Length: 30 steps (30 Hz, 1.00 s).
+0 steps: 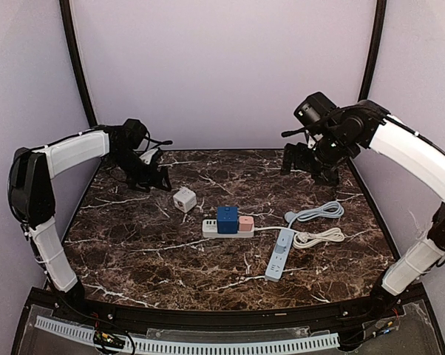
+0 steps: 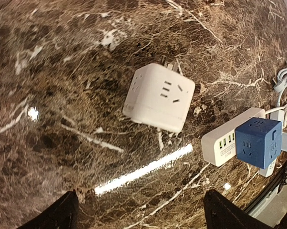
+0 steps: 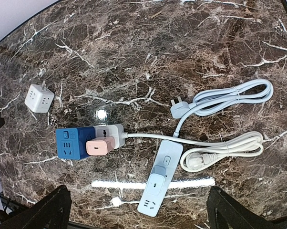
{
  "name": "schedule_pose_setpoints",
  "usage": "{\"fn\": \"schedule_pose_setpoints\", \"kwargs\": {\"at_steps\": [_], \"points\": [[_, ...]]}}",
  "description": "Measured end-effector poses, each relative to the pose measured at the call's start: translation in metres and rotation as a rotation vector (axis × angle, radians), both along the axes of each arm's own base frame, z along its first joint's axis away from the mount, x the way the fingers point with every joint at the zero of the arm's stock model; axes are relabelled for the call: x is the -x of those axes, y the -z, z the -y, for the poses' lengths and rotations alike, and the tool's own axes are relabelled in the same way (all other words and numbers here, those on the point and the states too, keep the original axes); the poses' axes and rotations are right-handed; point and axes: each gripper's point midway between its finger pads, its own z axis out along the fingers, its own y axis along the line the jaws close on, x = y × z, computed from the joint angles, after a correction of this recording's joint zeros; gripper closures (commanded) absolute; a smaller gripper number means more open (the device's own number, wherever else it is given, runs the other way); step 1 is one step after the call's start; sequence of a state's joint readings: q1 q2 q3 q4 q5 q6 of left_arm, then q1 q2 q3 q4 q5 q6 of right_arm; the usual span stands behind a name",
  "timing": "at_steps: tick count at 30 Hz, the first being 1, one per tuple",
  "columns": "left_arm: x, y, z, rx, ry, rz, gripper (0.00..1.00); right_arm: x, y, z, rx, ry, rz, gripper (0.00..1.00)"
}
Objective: Insert the plug
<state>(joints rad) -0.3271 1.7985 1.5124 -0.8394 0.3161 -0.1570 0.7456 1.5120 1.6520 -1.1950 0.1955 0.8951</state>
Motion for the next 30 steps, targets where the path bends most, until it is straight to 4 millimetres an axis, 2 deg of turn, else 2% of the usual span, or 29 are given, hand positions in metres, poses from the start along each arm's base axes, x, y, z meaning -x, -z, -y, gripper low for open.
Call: {"fn": "schedule_pose_setpoints", "kwargs": {"at_steps": [5,12,19,30], "points": [[-0.026,0.009,0.023,-0.047,0.116,0.027,0.09,0.000,0.000,0.000,0.000,-0.001,0.000,0.01],[-0.049,0.037,0.035,-0.138,0.217,0.008,0.10,0.003,0.003,0.002,0.003,0.004,-0.008,0.01],[-0.047,0.062,0.045,-0.176,0.282,-0.049,0.10,0.009,0.006,0.007,-0.001,0.018,-0.019,0.01],[-0.045,0.071,0.069,-0.183,0.346,-0.049,0.13,0.015,0.014,0.011,-0.002,0.027,-0.042,0.01]]}}
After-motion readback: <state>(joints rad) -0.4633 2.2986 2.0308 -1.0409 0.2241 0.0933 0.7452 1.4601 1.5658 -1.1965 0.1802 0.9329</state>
